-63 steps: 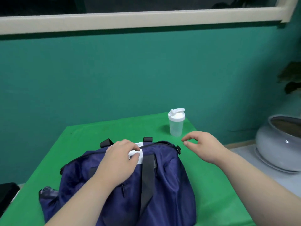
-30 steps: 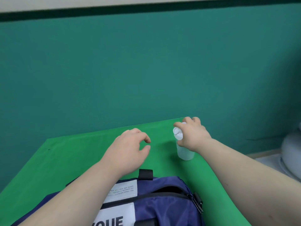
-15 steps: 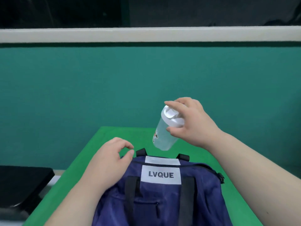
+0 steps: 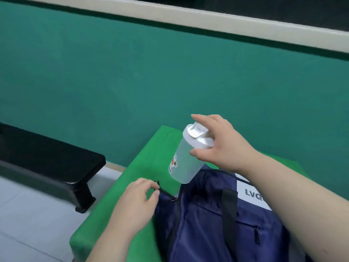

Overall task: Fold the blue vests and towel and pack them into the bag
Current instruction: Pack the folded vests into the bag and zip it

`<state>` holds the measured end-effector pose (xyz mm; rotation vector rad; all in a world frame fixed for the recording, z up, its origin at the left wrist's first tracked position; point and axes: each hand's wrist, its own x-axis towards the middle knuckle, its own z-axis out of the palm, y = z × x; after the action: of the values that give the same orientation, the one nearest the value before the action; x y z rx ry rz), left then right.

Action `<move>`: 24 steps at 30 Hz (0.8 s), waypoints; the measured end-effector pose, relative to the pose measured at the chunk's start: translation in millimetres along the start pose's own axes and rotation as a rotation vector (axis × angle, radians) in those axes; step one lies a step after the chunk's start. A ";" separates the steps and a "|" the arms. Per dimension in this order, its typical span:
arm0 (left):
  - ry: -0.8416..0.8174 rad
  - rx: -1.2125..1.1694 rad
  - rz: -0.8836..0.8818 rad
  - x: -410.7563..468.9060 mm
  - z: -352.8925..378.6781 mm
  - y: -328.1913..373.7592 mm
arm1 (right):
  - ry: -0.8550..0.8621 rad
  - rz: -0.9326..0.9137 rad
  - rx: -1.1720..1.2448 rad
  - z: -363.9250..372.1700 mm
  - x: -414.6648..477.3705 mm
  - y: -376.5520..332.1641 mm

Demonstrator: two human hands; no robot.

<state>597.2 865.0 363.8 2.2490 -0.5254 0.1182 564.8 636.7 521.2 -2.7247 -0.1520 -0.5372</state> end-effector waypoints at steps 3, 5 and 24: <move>-0.017 -0.037 0.009 7.9 17.4 -22.9 | -0.021 0.019 -0.035 24.8 17.5 1.0; -0.015 -0.055 0.040 11.4 33.1 -36.7 | -0.036 0.023 -0.069 42.0 29.4 2.5; 0.051 -0.106 0.163 42.5 59.9 -72.0 | -0.302 0.260 -0.174 133.5 78.4 38.3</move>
<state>660.2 849.2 284.0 2.0932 -0.6723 0.2250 689.9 652.7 423.7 -2.9183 0.1811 -0.0665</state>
